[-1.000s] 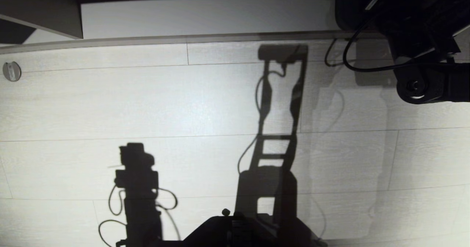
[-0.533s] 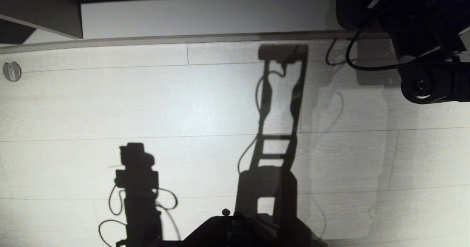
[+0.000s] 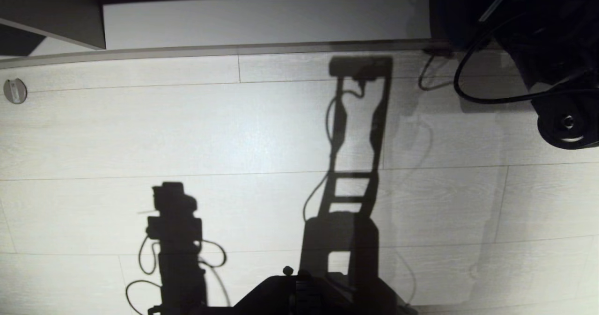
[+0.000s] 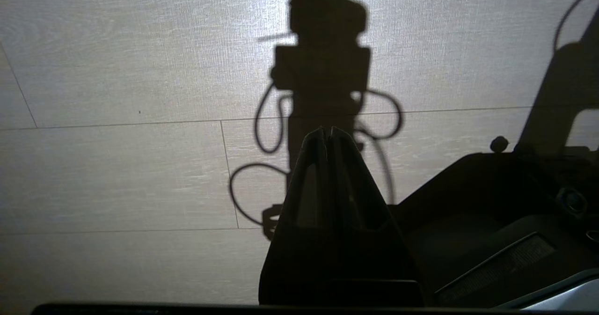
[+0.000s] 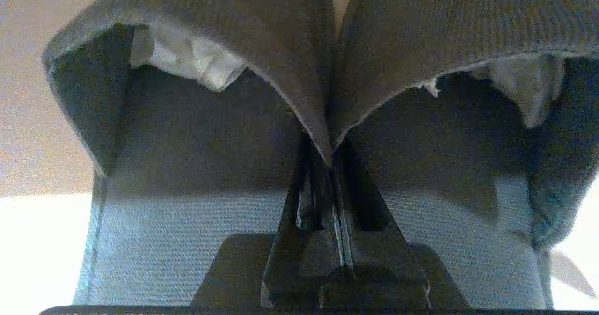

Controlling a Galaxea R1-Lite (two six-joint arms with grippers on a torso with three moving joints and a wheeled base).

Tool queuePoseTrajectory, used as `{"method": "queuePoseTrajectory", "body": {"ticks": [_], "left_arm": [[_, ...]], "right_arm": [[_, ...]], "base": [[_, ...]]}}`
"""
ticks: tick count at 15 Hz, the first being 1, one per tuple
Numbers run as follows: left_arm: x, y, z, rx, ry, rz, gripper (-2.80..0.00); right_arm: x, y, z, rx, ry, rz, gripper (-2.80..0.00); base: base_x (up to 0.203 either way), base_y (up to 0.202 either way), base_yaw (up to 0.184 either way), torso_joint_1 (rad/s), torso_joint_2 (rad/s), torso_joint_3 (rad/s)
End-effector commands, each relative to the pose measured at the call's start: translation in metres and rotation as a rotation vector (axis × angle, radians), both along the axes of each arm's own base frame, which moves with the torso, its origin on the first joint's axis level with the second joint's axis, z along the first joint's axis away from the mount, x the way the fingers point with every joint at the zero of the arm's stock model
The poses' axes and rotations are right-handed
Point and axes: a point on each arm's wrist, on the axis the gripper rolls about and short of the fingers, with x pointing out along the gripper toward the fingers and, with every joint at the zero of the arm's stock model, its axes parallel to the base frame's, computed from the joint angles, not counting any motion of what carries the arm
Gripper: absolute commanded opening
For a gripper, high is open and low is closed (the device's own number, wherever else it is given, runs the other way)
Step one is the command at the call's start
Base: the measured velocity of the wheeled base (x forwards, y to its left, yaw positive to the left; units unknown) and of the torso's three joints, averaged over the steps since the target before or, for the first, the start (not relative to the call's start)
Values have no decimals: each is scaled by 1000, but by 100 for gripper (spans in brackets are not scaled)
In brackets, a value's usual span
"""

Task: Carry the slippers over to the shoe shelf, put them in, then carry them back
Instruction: Pick up the slippers in the shoe cabinet

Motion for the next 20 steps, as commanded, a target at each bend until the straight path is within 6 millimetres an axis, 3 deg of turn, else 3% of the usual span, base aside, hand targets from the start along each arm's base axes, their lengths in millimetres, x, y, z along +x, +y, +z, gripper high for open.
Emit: {"method": "queuePoseTrajectory", "body": {"ticks": [1, 6, 8, 11, 17, 19, 20], "left_arm": [[0, 0, 0, 0, -1, 0, -280], [0, 0, 0, 0, -1, 0, -280], [0, 0, 0, 0, -1, 1, -280], [0, 0, 0, 0, -1, 0, -280], [0, 0, 0, 0, -1, 0, -280], [0, 0, 0, 0, -1, 0, -280], [0, 0, 0, 0, -1, 0, -280]], "right_arm": [[-33, -3, 10, 11, -13, 1, -280], [-76, -6, 7, 14, 29, 19, -280], [-83, -4, 4, 11, 47, 29, -280], [-107, -5, -13, 2, 98, 40, -280], [-143, -6, -30, -13, 149, 67, -280], [-147, -7, -33, -17, 163, 68, -280], [-160, -9, -36, -18, 166, 68, -280]], "base": [[0, 0, 0, 0, 0, 0], [0, 0, 0, 0, 0, 0], [0, 0, 0, 0, 0, 0], [0, 0, 0, 0, 0, 0], [0, 0, 0, 0, 0, 0], [0, 0, 0, 0, 0, 0], [0, 0, 0, 0, 0, 0]]}}
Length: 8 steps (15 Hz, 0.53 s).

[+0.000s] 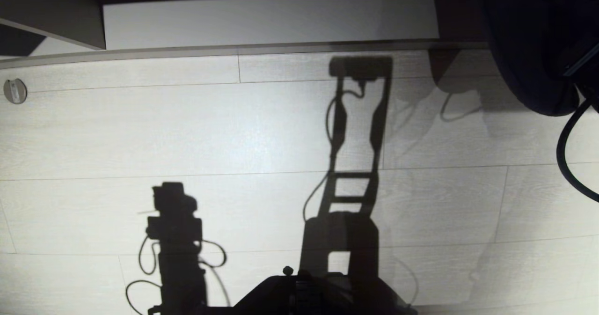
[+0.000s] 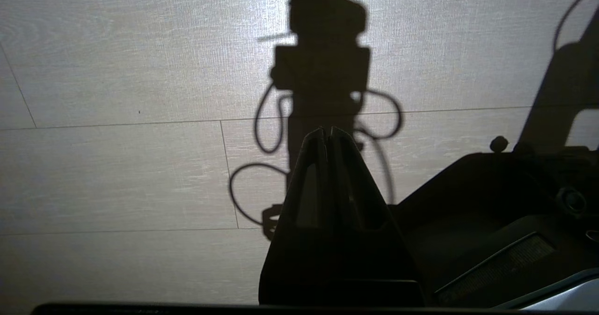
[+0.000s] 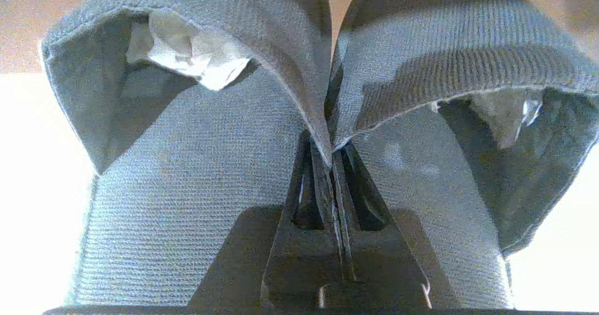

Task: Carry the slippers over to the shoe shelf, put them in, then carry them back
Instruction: Pick up the slippers in the shoe cabinet

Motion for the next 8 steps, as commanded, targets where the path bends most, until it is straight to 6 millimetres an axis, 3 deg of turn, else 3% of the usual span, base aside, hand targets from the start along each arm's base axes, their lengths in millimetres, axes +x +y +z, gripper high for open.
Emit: {"method": "queuePoseTrajectory", "body": {"ticks": [1, 8], "left_arm": [[0, 0, 0, 0, -1, 1, -280], [0, 0, 0, 0, -1, 0, -280]], "right_arm": [[-31, -6, -6, 0, -9, -1, -280], [-105, -26, -75, -21, 133, -32, -280]], "base": [[0, 0, 0, 0, 0, 0], [0, 0, 0, 0, 0, 0]]}}
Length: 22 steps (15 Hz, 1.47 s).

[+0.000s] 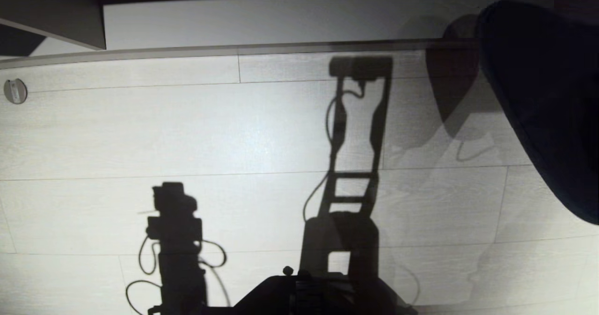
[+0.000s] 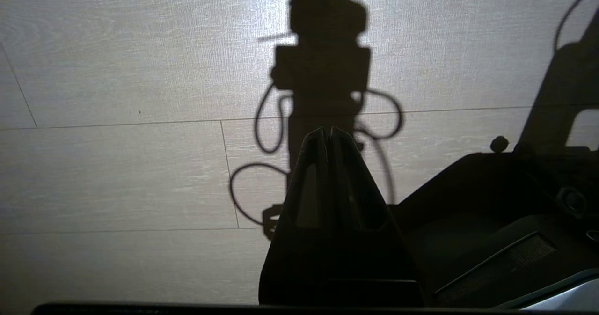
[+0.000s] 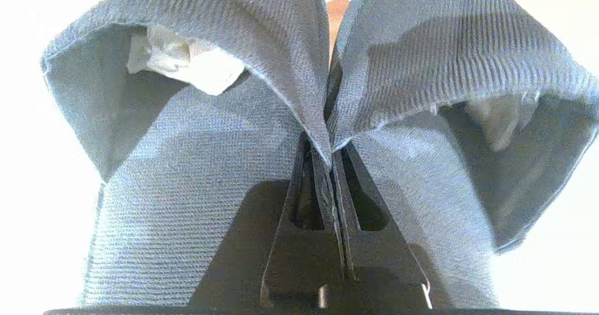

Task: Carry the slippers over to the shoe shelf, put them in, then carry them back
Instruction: Pick up the slippers in the shoe cabinet, then place the slippers on the floor

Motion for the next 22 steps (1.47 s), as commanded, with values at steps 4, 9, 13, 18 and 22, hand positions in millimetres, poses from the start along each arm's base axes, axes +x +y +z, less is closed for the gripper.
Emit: {"method": "queuePoseTrajectory", "body": {"ticks": [4, 9, 13, 18, 22], "left_arm": [[0, 0, 0, 0, -1, 2, -280], [0, 0, 0, 0, -1, 2, -280], [0, 0, 0, 0, -1, 0, -280], [0, 0, 0, 0, -1, 0, -280], [0, 0, 0, 0, -1, 0, -280]], "right_arm": [[-69, -15, -48, -9, 18, -41, -280], [-114, -20, -104, -34, 105, -46, -280], [-121, -19, -142, -60, 202, -33, -280], [-136, -18, -171, -70, 288, -20, -280], [-139, -18, -181, -75, 342, -18, -280]], "base": [[0, 0, 0, 0, 0, 0], [0, 0, 0, 0, 0, 0], [0, 0, 0, 0, 0, 0], [0, 0, 0, 0, 0, 0], [0, 0, 0, 0, 0, 0]]}}
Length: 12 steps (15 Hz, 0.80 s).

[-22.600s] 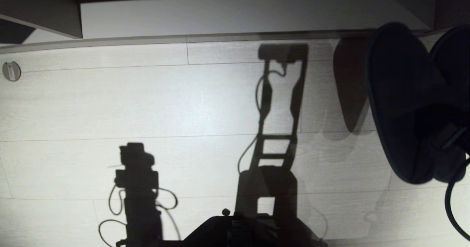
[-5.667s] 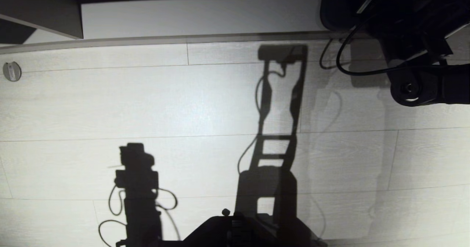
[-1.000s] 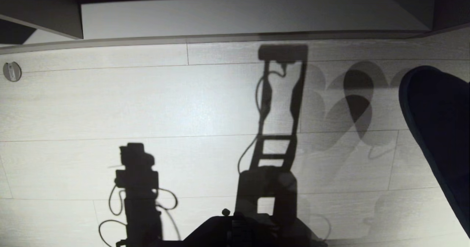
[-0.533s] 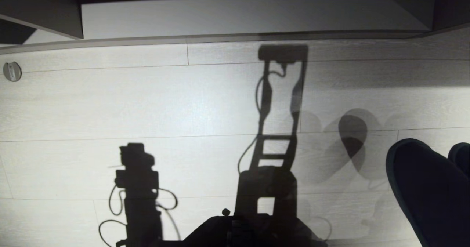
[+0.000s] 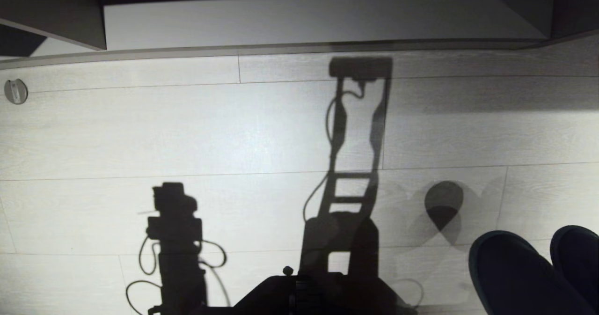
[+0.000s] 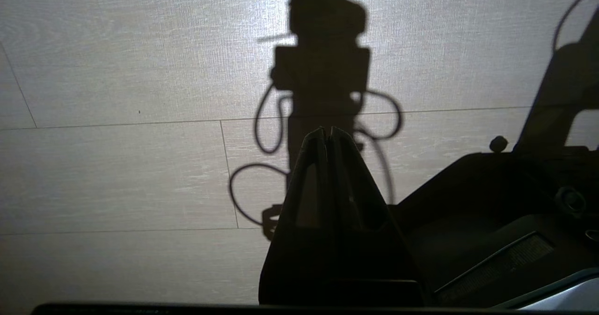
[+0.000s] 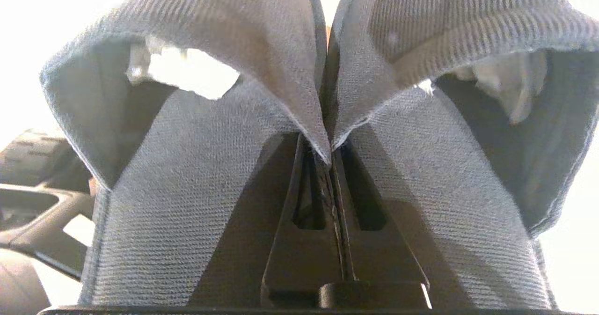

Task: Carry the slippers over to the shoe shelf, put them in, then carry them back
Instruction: Place the slippers on the floor

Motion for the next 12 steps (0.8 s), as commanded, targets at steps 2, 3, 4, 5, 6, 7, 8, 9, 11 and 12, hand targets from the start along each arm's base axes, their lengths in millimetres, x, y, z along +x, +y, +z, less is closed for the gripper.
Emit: {"method": "queuePoseTrajectory", "body": {"ticks": [2, 3, 4, 5, 6, 7, 8, 9, 11, 12], "left_arm": [[0, 0, 0, 0, -1, 0, -280], [0, 0, 0, 0, -1, 0, -280], [0, 0, 0, 0, -1, 0, -280], [0, 0, 0, 0, -1, 0, -280], [0, 0, 0, 0, -1, 0, -280], [0, 0, 0, 0, -1, 0, -280], [0, 0, 0, 0, -1, 0, -280], [0, 0, 0, 0, -1, 0, -280], [0, 0, 0, 0, -1, 0, -280], [0, 0, 0, 0, -1, 0, -280]], "right_arm": [[-1, 0, -1, 0, -16, 0, -280], [-1, 0, -1, 8, -15, -2, -280], [-1, 0, -1, 14, -13, -4, -280], [-1, 0, -1, 30, -15, -4, -280], [-1, 0, -1, 35, -15, -5, -280], [-1, 0, -1, 35, -14, -4, -280], [-1, 0, -1, 35, -14, -4, -280], [-1, 0, -1, 35, -14, -4, -280], [-1, 0, -1, 35, -14, -4, -280], [-1, 0, -1, 35, -14, -4, -280]], "base": [[0, 0, 0, 0, 0, 0], [0, 0, 0, 0, 0, 0], [0, 0, 0, 0, 0, 0], [0, 0, 0, 0, 0, 0], [0, 0, 0, 0, 0, 0], [0, 0, 0, 0, 0, 0], [0, 0, 0, 0, 0, 0], [0, 0, 0, 0, 0, 0], [0, 0, 0, 0, 0, 0], [0, 0, 0, 0, 0, 0]]}}
